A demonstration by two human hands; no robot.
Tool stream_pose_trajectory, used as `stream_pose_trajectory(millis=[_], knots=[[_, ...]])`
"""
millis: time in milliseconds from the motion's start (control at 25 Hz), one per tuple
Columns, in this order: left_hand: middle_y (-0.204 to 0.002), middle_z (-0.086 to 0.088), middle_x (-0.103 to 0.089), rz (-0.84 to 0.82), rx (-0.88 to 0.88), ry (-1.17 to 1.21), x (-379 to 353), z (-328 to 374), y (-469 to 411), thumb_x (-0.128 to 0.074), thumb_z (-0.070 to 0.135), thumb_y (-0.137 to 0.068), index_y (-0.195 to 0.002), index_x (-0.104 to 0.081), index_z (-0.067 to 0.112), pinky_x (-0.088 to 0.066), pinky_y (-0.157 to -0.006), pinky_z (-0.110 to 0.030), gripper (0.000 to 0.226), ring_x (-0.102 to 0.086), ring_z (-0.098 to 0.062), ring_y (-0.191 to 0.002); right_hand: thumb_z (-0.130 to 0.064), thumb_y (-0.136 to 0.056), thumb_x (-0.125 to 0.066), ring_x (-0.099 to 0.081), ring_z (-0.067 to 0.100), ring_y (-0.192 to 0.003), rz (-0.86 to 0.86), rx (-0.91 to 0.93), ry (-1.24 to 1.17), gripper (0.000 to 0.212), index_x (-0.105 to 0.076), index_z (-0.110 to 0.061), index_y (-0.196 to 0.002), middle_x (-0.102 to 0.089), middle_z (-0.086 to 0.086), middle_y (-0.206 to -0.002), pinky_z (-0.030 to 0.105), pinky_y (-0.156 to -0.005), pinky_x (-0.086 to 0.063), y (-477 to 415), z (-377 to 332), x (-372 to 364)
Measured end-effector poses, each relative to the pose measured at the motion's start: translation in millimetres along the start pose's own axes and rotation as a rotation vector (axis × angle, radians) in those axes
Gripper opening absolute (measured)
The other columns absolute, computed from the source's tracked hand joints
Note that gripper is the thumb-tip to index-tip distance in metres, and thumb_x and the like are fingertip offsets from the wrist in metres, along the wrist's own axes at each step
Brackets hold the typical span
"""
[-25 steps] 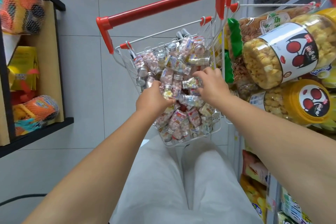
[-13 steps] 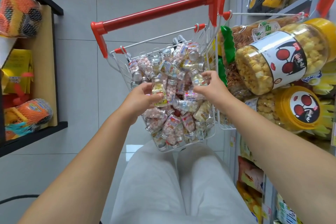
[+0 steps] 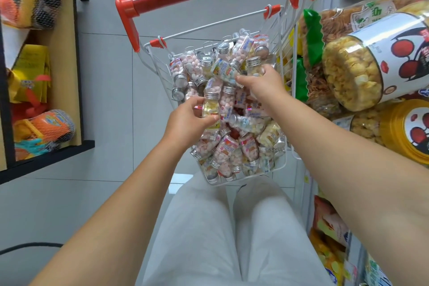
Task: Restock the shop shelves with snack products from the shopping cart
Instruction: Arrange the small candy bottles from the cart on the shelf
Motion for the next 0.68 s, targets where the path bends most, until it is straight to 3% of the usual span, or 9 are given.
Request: stream_pose_trajectory(millis=[120, 200, 320, 400, 520, 680], knots=[[-0.102, 0.003, -0.066, 0.049, -0.025, -0.026, -0.9, 1.3, 2.9, -0.081, 0.033, -0.083, -0.133, -0.057, 0.027, -0.043, -0.053, -0.010, 0.056, -0.064, -0.009, -0.086, -0.019, -0.086, -0.074, -0.049, 0.022, -0.124, 0.001, 0.002, -0.052, 0.081, -0.026, -0.010, -0.150, -0.039, 0.006, -0.149, 0.026, -0.091, -0.038, 1.1, 0.5, 2.1], [-0.099, 0.005, -0.064, 0.055, -0.035, -0.050, -2.3, 2.8, 3.5, -0.080, 0.032, -0.084, -0.133, -0.057, 0.025, -0.042, -0.048, -0.006, 0.055, -0.060, -0.003, -0.079, -0.011, -0.084, -0.074, -0.058, 0.020, -0.109, -0.009, -0.011, -0.134, 0.084, -0.023, -0.011, -0.151, -0.042, 0.007, -0.137, 0.031, -0.087, -0.054, 6.1, 0.5, 7.7], [-0.110, 0.001, -0.063, 0.023, -0.012, -0.024, -5.2, 2.1, 3.3, -0.079, 0.032, -0.085, -0.136, -0.055, 0.023, -0.050, -0.061, -0.017, 0.057, -0.062, -0.012, -0.089, -0.009, -0.079, -0.078, -0.064, 0.020, -0.100, -0.008, 0.029, -0.158, 0.090, -0.023, -0.009, -0.150, -0.038, 0.003, -0.135, 0.031, -0.074, -0.061, 15.1, 4.8, 29.5], [-0.114, -0.001, -0.065, -0.004, 0.018, 0.056, -6.1, 1.9, 2.4, -0.076, 0.029, -0.087, -0.129, -0.059, 0.023, -0.056, -0.070, -0.030, 0.047, -0.064, -0.015, -0.092, -0.024, -0.064, -0.088, -0.064, 0.024, -0.107, -0.018, 0.046, -0.116, 0.102, -0.031, -0.009, -0.148, -0.044, 0.006, -0.141, 0.036, -0.079, -0.061, 21.4, 9.6, 46.3], [-0.116, 0.001, -0.063, 0.100, -0.094, -0.174, -4.2, 7.8, -0.9, -0.076, 0.033, -0.085, -0.126, -0.063, 0.025, -0.052, -0.079, -0.033, 0.044, -0.064, -0.017, -0.095, -0.038, -0.051, -0.088, -0.063, 0.027, -0.112, 0.014, 0.101, -0.043, 0.098, -0.045, -0.014, -0.136, -0.057, 0.008, -0.133, 0.049, -0.091, -0.055, 21.3, 18.9, 69.4], [-0.123, -0.001, -0.052, 0.271, -0.300, -0.567, -14.4, 16.9, 6.7, -0.078, 0.041, -0.082, -0.135, -0.052, 0.027, -0.044, -0.078, -0.034, 0.061, -0.052, -0.022, -0.109, -0.039, -0.053, -0.087, -0.063, 0.027, -0.110, 0.018, 0.140, -0.032, 0.083, -0.052, -0.017, -0.125, -0.061, 0.008, -0.126, 0.050, -0.090, -0.055, 20.4, 19.6, 79.1]])
Point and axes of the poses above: each hand's wrist, its own y-axis away from the middle knuckle, its own x-axis out of the back of the hand, z = x × y, the point moved 3 cm from there along -y, towards the middle knuckle
